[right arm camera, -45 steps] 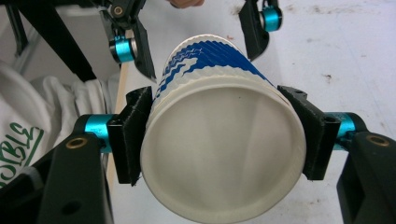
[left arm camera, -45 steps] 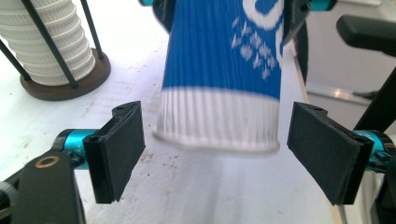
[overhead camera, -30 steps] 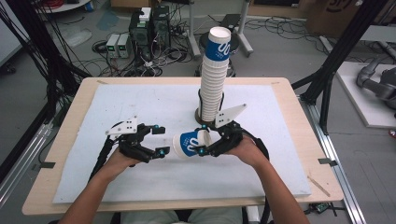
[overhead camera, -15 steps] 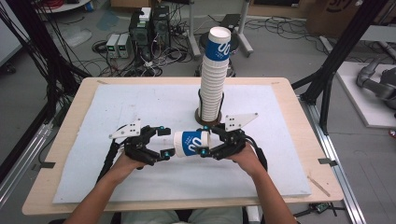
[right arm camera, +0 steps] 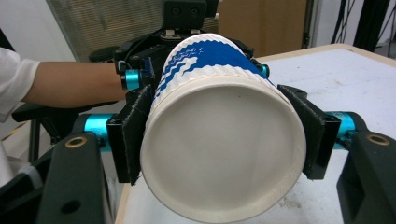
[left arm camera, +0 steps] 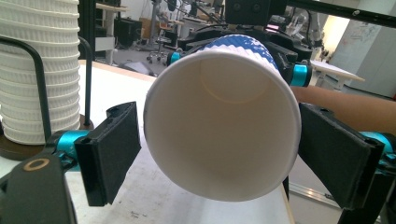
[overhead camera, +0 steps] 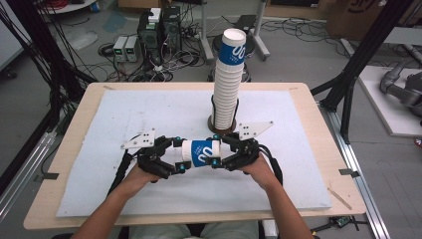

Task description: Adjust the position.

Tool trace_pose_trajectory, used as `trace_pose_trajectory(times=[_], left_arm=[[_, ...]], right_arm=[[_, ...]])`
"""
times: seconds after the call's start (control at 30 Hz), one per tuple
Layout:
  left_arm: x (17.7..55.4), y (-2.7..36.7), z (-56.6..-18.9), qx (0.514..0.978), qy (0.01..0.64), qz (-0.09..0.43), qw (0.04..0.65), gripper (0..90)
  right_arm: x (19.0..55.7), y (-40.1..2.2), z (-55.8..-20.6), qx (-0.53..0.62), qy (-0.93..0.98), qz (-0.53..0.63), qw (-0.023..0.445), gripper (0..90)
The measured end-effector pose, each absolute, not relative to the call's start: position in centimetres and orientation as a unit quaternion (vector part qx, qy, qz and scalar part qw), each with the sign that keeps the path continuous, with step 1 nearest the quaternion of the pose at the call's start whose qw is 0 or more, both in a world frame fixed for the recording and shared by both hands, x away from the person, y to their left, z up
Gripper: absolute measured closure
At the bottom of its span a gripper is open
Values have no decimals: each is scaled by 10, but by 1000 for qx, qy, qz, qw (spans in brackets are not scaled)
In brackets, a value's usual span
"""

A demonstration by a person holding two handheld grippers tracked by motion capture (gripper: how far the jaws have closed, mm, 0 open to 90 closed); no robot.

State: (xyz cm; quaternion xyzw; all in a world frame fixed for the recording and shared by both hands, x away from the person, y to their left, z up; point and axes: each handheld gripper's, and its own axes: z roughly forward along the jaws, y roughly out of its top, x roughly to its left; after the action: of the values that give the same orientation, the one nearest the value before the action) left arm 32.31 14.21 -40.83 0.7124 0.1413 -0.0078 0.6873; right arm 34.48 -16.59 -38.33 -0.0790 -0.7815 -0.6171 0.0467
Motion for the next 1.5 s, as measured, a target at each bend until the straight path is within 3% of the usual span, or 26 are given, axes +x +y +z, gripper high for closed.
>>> trace_pose_trajectory(times=[0.43, 0.5, 0.57, 0.7, 1.2, 1.5], left_arm=[[322, 144, -406, 730, 125, 9, 672, 268], [322, 144, -404, 738, 123, 17, 664, 276], [321, 144, -401, 744, 123, 19, 657, 290], [321, 145, -398, 758, 121, 28, 640, 304], [328, 141, -372, 838, 126, 52, 529, 306], [333, 133, -359, 869, 110, 60, 480, 306]], right_arm=[[344, -165, -385, -76, -790, -606, 49, 312], [345, -164, -385, -81, -794, -601, 47, 291], [342, -163, -383, -95, -806, -583, 33, 211], [341, -166, -381, -103, -810, -576, 28, 183], [343, -159, -336, -59, -896, -440, -32, 183], [348, -134, -336, -29, -927, -372, -37, 183]])
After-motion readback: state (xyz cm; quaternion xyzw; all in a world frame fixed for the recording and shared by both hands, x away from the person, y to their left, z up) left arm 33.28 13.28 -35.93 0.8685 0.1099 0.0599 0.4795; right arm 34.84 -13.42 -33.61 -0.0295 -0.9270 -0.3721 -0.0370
